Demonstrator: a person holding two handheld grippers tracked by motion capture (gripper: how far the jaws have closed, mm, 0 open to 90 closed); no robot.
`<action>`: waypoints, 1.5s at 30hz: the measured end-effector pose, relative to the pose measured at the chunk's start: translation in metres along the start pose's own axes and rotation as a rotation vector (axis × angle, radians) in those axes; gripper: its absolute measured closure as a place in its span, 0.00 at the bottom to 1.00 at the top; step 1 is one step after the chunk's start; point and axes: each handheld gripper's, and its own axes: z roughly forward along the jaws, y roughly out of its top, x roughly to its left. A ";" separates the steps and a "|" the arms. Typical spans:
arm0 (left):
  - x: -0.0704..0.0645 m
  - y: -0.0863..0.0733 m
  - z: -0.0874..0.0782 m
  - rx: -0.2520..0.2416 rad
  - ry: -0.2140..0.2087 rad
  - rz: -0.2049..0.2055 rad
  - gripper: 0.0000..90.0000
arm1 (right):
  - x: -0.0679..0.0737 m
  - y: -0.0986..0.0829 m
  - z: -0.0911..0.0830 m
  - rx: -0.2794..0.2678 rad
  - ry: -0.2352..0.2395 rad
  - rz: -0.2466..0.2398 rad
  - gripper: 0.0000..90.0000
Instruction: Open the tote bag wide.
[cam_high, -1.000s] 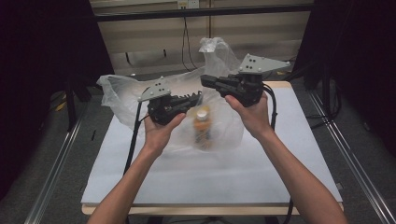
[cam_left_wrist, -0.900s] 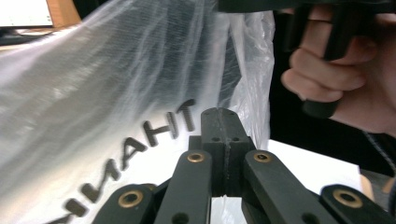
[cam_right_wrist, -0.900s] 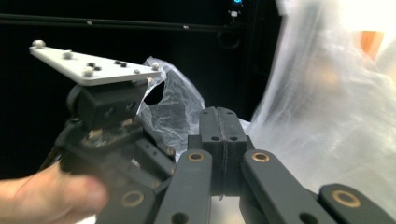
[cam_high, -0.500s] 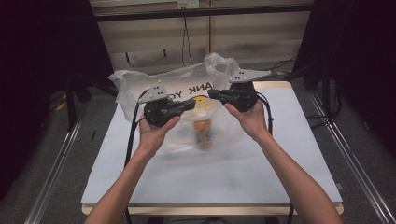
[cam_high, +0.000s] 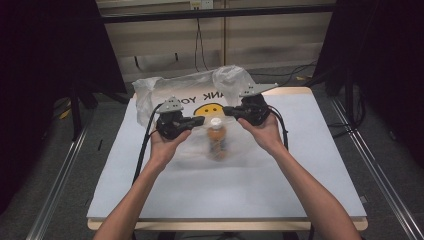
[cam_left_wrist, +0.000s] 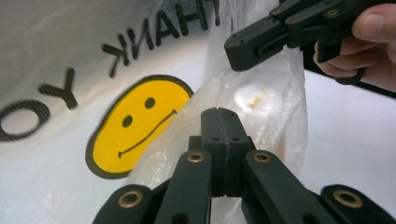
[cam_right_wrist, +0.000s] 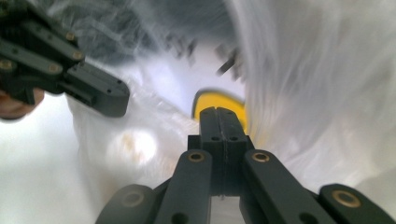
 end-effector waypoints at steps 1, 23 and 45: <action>-0.004 -0.003 -0.001 -0.004 -0.018 -0.005 1.00 | 0.001 -0.004 -0.001 0.005 0.009 0.003 1.00; 0.002 -0.003 -0.001 0.005 0.079 0.025 1.00 | 0.022 -0.045 -0.013 0.015 0.092 0.020 1.00; -0.008 -0.040 0.019 0.137 0.028 0.056 1.00 | 0.017 -0.091 -0.005 0.112 0.111 0.051 1.00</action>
